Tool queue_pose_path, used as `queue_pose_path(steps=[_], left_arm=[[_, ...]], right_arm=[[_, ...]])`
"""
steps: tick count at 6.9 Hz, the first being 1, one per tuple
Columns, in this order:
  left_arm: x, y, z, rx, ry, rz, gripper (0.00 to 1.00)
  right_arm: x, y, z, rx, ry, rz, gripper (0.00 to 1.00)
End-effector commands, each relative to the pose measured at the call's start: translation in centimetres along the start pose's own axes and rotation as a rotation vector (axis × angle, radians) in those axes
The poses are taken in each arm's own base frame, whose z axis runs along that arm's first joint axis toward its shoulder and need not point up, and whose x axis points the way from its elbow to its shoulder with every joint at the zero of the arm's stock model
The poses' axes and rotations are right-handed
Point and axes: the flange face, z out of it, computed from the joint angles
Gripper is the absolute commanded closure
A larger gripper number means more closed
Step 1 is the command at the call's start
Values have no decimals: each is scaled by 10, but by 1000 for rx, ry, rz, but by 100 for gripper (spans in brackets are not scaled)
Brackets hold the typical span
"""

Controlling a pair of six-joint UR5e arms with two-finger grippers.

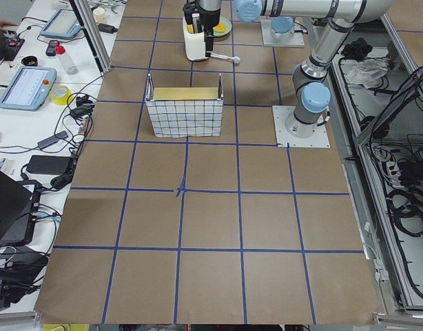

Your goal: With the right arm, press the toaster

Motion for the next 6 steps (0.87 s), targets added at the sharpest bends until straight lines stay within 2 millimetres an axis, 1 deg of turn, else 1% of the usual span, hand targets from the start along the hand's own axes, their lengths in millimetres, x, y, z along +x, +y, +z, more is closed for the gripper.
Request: queue_pose_path(steps=[1, 2, 3, 4, 5, 6], left_arm=[[0, 0, 0, 0, 1, 0, 0], [0, 0, 0, 0, 0, 0, 0], [0, 0, 0, 0, 0, 0, 0], [0, 0, 0, 0, 1, 0, 0], [0, 0, 0, 0, 1, 0, 0], [0, 0, 0, 0, 1, 0, 0]], right_arm=[[-27, 16, -71, -42, 87, 1, 81], [-46, 19, -86, -60, 205, -21, 33], [-82, 21, -88, -57, 258, -63, 6], [-121, 30, -88, -40, 273, -79, 0], [-150, 39, -85, -24, 280, -36, 0], [-171, 43, -75, -15, 282, 49, 0]])
